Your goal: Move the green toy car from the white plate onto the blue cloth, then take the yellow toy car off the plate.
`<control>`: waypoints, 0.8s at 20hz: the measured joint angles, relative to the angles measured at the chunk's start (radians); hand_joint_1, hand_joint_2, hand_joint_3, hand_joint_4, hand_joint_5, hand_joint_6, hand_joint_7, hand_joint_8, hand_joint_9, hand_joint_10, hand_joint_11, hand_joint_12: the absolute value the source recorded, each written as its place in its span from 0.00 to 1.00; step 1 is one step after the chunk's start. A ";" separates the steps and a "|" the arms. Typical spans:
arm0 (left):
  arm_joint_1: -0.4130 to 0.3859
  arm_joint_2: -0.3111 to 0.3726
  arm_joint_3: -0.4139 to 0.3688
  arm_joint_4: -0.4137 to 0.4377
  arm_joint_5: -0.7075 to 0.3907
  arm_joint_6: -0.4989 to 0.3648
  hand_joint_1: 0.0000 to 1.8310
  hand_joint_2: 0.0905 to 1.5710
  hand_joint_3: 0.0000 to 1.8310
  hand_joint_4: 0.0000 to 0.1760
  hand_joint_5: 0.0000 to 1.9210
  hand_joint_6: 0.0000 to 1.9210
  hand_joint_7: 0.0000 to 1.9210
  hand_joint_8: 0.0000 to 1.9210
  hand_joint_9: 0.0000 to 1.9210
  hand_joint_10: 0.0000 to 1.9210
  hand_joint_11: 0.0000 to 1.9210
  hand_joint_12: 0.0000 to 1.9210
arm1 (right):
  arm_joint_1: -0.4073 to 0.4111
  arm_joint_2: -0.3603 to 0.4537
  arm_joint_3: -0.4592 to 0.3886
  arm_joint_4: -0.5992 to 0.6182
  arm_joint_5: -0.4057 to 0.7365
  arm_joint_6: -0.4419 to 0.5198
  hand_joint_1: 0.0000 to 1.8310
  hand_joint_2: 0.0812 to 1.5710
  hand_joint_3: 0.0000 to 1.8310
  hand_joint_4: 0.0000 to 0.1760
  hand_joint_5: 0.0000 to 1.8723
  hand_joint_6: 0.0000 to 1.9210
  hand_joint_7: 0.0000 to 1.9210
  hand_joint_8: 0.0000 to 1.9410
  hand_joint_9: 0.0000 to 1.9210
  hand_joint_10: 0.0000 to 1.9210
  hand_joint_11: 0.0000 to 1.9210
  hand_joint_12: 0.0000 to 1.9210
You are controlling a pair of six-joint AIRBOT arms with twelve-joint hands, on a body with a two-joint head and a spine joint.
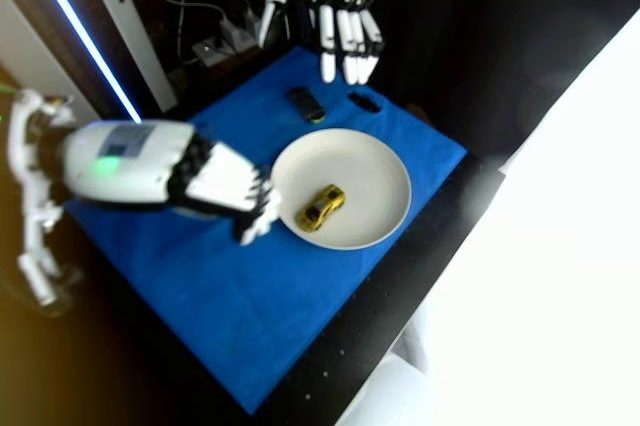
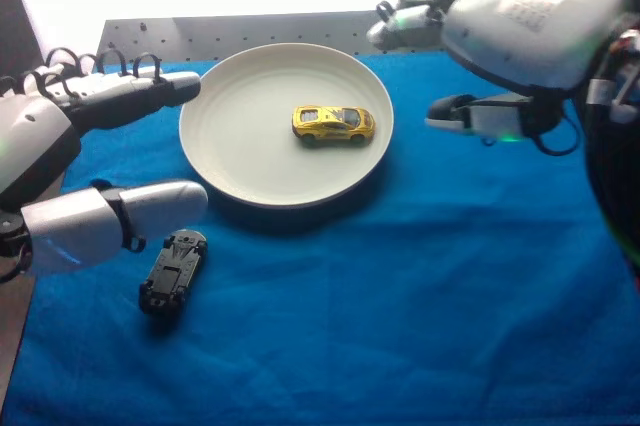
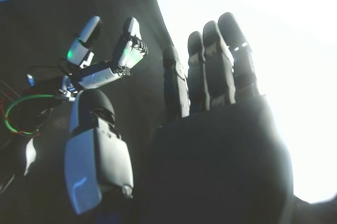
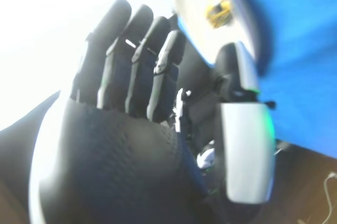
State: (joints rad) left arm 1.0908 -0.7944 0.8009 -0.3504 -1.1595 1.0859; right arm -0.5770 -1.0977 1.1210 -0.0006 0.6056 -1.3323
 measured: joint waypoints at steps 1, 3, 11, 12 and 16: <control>0.000 -0.001 0.000 -0.006 -0.004 0.006 0.25 0.69 0.00 0.84 0.24 0.01 0.18 0.00 0.17 0.01 0.00 0.52 | 0.003 -0.021 0.013 0.006 -0.002 0.001 0.52 0.60 0.00 0.00 0.33 0.08 0.29 0.20 0.17 0.56 0.09 0.89; 0.000 -0.002 0.000 -0.013 -0.006 0.007 0.26 0.68 0.00 0.88 0.25 0.01 0.19 0.00 0.18 0.01 0.00 0.59 | 0.006 -0.043 0.028 0.010 -0.007 0.004 0.51 0.59 0.00 0.00 0.35 0.08 0.32 0.24 0.21 0.58 0.13 0.87; 0.000 -0.012 0.002 -0.030 -0.013 0.018 0.29 0.68 0.00 0.71 0.28 0.01 0.23 0.01 0.20 0.01 0.00 0.57 | 0.052 -0.154 0.150 0.030 -0.057 0.109 0.50 0.61 0.00 0.00 0.40 0.01 0.36 0.54 0.39 0.75 0.39 0.98; 0.000 -0.012 0.002 -0.032 -0.014 0.018 0.29 0.68 0.00 0.75 0.28 0.01 0.22 0.00 0.20 0.00 0.00 0.58 | 0.061 -0.166 0.161 0.031 -0.068 0.110 0.49 0.62 0.00 0.00 0.41 0.01 0.38 0.38 0.38 0.63 0.34 0.93; 0.000 -0.012 0.002 -0.033 -0.016 0.018 0.27 0.67 0.00 0.85 0.29 0.00 0.23 0.00 0.20 0.01 0.00 0.62 | 0.081 -0.218 0.212 0.047 -0.107 0.112 0.45 0.61 0.00 0.00 0.45 0.00 0.41 0.28 0.32 0.63 0.27 0.97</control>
State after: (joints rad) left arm 1.0908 -0.8066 0.8028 -0.3832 -1.1751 1.1042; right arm -0.4961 -1.3155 1.3327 0.0467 0.4988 -1.2205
